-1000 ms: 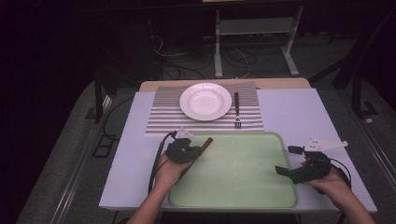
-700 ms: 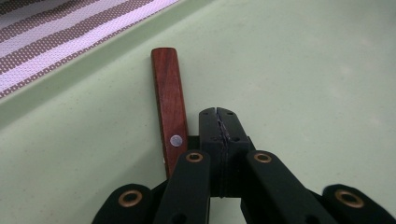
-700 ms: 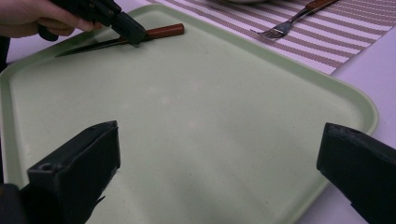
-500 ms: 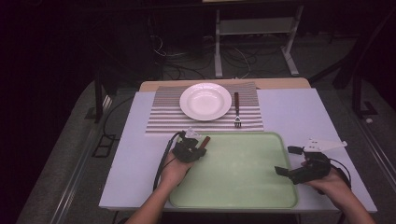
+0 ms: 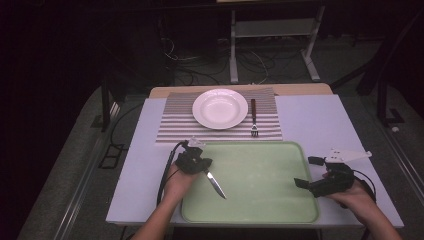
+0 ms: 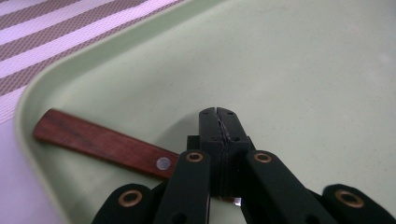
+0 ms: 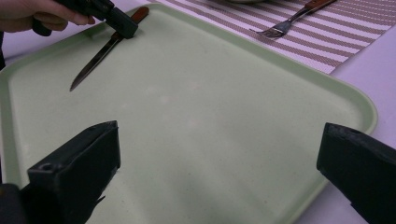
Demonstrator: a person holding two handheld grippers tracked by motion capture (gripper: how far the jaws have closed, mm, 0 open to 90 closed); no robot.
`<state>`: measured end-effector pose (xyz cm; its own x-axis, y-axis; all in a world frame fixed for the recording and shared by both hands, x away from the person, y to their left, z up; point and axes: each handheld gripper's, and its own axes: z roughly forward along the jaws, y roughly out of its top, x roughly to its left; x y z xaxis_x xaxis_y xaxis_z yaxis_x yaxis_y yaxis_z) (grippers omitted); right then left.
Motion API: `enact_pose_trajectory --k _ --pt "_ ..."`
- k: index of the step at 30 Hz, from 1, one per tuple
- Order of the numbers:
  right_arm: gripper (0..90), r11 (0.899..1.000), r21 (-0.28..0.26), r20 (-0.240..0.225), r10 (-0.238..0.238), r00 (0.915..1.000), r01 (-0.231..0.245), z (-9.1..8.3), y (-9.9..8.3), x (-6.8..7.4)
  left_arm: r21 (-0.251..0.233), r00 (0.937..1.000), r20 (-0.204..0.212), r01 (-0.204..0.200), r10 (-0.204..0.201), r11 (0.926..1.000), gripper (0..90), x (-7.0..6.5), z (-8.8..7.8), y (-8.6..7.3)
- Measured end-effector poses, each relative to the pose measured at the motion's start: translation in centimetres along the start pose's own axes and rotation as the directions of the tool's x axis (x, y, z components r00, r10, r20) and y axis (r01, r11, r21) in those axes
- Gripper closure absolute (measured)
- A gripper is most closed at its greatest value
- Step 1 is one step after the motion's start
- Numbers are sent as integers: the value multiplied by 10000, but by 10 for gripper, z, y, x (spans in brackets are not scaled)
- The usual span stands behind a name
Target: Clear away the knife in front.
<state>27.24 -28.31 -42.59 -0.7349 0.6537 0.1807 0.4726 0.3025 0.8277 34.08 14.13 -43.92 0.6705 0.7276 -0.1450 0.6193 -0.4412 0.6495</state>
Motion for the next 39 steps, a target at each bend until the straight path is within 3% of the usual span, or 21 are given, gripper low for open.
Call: enact_pose_trajectory --k 12,18,24,27,33,39 --pt "0 10000 -10 -4 6 10000 -6 0 0 0 78 9992 -225 321 -320 9995 895 14 -12 -8" --pt "0 10000 3 -16 11 10000 -11 -1 0 1 180 9974 -718 93 -80 9998 895 19 -18 -9" --pt "0 10000 1 -21 -10 10000 10 -1 0 1 215 9977 -673 83 -68 9997 894 19 -18 -10" --pt "0 10000 -1 -27 -15 10000 15 -1 0 1 -74 9997 -251 39 -41 10000 855 18 -18 -8" --pt "0 10000 9 -26 -35 10000 36 -1 0 1 -827 9976 323 -581 610 9949 724 9 -27 -2" --pt "0 10000 17 -31 -20 10000 20 -1 0 1 -1717 9913 991 -686 865 9828 455 6 -44 -2"
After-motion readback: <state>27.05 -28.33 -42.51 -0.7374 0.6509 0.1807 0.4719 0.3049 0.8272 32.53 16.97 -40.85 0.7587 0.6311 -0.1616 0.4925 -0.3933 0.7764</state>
